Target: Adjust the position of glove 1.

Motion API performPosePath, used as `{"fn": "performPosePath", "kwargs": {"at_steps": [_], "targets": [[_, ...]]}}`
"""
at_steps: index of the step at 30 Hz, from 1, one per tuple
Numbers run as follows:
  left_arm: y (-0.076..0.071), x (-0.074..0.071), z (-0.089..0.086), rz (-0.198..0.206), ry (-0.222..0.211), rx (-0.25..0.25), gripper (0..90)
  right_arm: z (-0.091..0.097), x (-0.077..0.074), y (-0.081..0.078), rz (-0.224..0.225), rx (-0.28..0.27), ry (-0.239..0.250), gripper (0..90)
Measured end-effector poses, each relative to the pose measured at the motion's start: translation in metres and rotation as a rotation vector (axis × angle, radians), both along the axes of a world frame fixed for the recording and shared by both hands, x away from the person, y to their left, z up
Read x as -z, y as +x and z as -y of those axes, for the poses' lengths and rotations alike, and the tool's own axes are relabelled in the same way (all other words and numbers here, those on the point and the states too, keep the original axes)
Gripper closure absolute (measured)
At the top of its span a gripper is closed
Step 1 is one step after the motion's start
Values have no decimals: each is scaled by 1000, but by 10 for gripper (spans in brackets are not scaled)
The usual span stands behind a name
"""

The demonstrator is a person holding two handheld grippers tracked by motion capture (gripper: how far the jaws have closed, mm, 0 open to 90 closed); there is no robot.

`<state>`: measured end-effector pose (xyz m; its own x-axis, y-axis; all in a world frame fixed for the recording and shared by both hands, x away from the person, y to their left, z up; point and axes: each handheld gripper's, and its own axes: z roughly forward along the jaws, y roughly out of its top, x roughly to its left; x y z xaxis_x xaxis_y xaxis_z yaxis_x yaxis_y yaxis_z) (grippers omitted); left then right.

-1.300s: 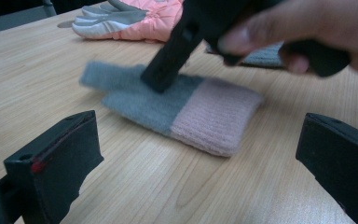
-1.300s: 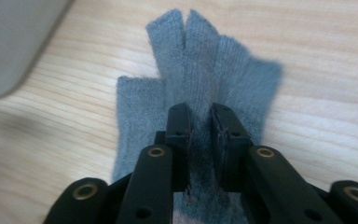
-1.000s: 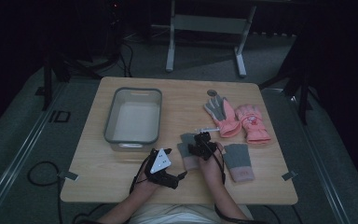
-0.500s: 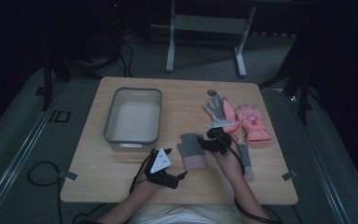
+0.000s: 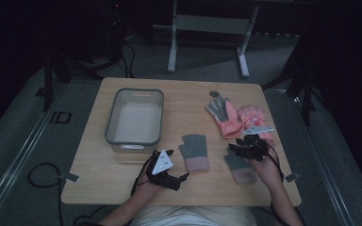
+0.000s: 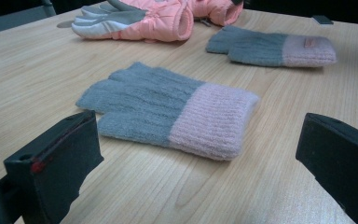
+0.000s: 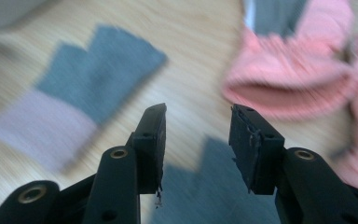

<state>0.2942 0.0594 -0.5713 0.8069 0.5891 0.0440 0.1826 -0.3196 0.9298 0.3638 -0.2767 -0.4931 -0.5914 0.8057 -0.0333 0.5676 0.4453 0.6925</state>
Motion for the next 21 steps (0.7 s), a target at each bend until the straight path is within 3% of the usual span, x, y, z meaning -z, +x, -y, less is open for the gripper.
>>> {"fn": "performPosePath", "kwargs": {"at_steps": [8,16,21], "targets": [[0,0,0,-3,0,-1,0,29,24,-8,-67,12,-72,550],[0,0,0,-1,-1,1,0,28,42,-10,-118,7,-106,539],[0,0,0,-1,-1,1,0,27,47,-14,-119,38,-103,624]]}}
